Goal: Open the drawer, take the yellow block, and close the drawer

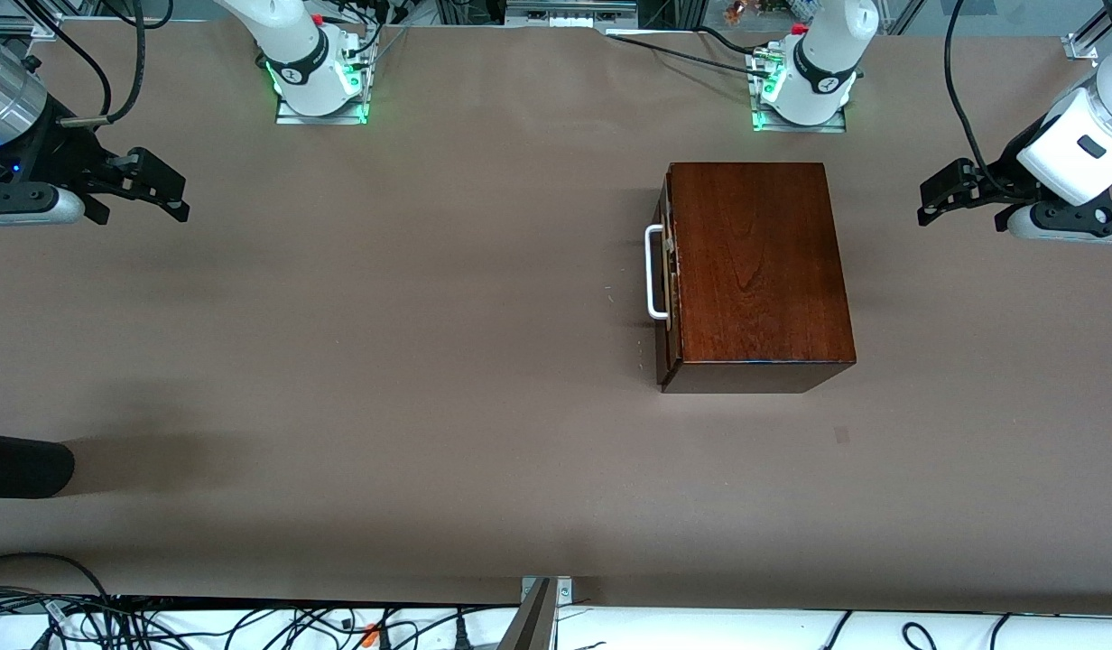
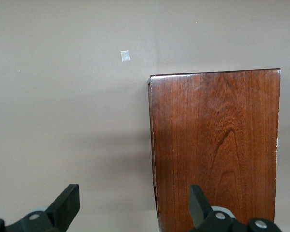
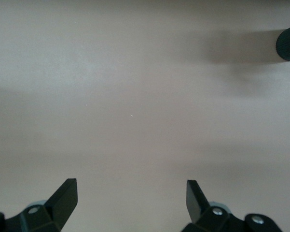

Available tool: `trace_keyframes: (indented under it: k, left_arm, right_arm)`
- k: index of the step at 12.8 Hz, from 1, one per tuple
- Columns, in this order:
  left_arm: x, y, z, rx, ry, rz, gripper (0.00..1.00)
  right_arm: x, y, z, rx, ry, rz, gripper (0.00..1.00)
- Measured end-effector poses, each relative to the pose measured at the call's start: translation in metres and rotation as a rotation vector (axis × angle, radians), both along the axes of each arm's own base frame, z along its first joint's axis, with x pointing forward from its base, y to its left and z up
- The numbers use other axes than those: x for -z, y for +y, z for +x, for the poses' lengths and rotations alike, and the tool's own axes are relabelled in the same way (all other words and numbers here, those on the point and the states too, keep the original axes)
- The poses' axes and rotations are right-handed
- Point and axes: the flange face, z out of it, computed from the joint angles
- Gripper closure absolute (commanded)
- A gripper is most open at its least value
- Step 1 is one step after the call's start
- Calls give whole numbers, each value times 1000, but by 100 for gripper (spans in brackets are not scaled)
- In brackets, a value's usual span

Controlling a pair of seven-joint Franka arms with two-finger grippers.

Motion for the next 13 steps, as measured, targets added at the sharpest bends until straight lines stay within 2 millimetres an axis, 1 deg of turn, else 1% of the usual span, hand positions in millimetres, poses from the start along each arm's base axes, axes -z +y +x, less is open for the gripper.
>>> trace_keyframes:
  k: [10,13]
  left_arm:
    - [-2,0,0,-1,-4,0,0]
    - [1,-1,-2,3,26,2,0]
  right_arm:
    - [0,0,0,0,0,0,0]
    - [0,0,0,0,0,0,0]
